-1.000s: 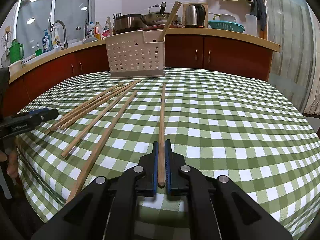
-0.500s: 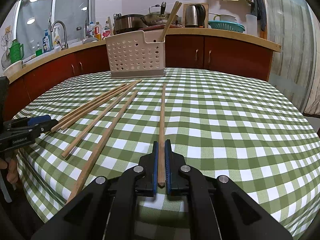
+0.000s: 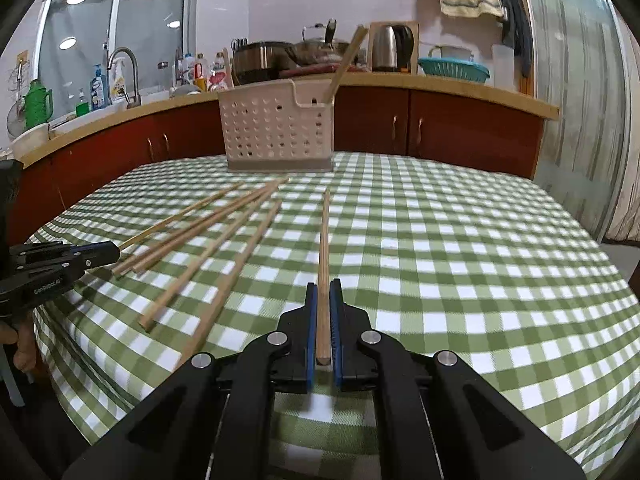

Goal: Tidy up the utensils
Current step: 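Close the right tool on a chopstick while the left tool closes on another, then lift both chopsticks upright and carry both tools over the caddy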

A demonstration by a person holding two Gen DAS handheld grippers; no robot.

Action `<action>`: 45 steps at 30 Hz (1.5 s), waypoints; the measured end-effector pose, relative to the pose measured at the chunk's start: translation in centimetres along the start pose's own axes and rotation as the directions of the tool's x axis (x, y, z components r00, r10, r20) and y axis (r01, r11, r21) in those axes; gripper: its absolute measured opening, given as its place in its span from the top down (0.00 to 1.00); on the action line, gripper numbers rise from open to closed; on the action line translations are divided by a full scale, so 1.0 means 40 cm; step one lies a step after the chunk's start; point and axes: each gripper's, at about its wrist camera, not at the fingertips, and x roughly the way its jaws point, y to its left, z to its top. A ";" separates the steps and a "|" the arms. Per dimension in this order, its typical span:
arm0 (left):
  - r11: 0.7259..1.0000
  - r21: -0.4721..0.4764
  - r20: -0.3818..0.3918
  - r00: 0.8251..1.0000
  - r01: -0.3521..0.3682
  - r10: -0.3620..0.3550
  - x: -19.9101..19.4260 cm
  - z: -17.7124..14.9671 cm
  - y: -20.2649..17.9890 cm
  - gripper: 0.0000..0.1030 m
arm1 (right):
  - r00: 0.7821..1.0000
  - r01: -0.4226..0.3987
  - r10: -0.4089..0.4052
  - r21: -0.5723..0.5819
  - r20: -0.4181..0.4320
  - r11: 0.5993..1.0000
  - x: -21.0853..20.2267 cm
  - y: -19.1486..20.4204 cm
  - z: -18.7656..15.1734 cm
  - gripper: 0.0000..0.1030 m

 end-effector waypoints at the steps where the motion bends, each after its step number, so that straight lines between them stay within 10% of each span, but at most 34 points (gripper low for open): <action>1: 1.000 0.003 0.013 1.000 -0.006 0.006 -0.007 0.003 0.000 0.95 | 1.000 0.000 0.000 -0.001 0.010 1.000 -0.006 0.000 0.007 0.93; 23: 0.995 -0.069 0.228 0.970 -0.070 0.084 -0.184 0.138 0.058 0.95 | 0.983 -0.017 0.016 0.002 0.181 1.000 -0.136 0.023 0.134 0.93; 45: 0.994 -0.096 0.287 0.955 -0.055 0.080 -0.237 0.240 0.087 0.95 | 0.972 -0.039 0.032 0.027 0.231 0.999 -0.168 0.020 0.213 0.93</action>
